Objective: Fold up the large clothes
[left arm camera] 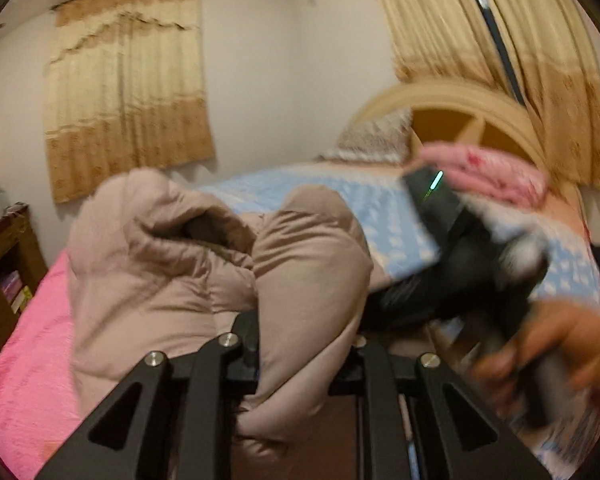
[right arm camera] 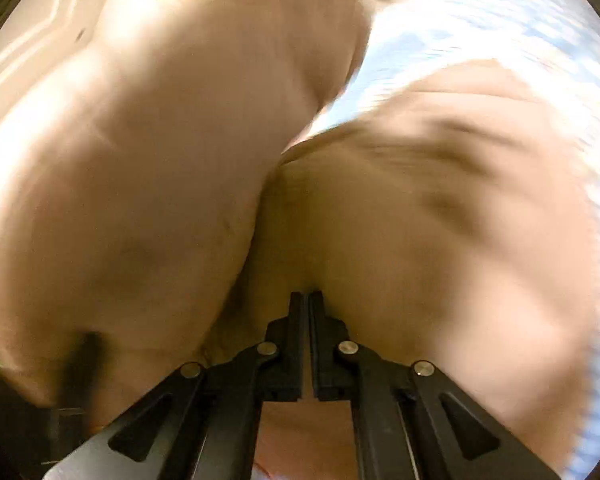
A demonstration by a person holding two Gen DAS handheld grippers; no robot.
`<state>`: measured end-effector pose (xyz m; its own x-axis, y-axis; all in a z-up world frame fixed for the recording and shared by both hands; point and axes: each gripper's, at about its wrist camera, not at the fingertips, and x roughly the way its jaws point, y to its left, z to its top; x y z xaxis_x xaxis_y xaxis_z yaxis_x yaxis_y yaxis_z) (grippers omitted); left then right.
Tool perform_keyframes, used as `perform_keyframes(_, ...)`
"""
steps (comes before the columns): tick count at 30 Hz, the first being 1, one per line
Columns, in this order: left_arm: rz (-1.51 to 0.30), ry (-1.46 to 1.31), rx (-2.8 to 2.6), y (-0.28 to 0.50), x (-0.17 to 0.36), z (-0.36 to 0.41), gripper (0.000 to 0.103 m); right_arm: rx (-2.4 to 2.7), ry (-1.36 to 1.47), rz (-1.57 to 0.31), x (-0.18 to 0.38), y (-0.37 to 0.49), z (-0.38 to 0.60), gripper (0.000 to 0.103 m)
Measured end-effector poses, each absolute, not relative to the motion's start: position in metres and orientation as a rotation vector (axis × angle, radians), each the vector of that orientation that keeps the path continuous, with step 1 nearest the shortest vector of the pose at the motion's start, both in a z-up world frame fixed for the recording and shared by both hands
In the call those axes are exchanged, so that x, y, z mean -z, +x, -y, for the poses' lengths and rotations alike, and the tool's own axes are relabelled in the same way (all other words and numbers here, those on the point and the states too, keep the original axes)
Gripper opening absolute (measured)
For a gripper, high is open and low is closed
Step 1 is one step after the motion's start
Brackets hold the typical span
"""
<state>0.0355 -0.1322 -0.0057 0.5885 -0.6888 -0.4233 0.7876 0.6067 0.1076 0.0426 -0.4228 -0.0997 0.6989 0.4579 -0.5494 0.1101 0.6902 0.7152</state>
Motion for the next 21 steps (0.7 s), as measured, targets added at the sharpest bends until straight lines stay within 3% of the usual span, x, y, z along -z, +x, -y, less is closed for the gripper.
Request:
perform_keyframes(4,-0.313,0.472,0.841,0.012,0.033,0.145,0.019,-0.127,0.859,-0.724,0.104,-0.004,0.462,0.002)
perform_keyframes(9,-0.302,0.491,0.837,0.006,0.036,0.138,0.02,-0.201,0.862,-0.472,0.044,-0.013,0.472,0.003)
perform_keyframes(14,-0.307,0.457,0.85,0.007,0.036,0.141,0.02,-0.434,0.696,-0.586,0.009,0.066,0.428,0.004)
perform_keyframes(21,-0.318,0.441,0.865,0.011,0.039,0.14,0.021,-0.526,0.813,-0.605,0.014,0.119,0.432,0.006)
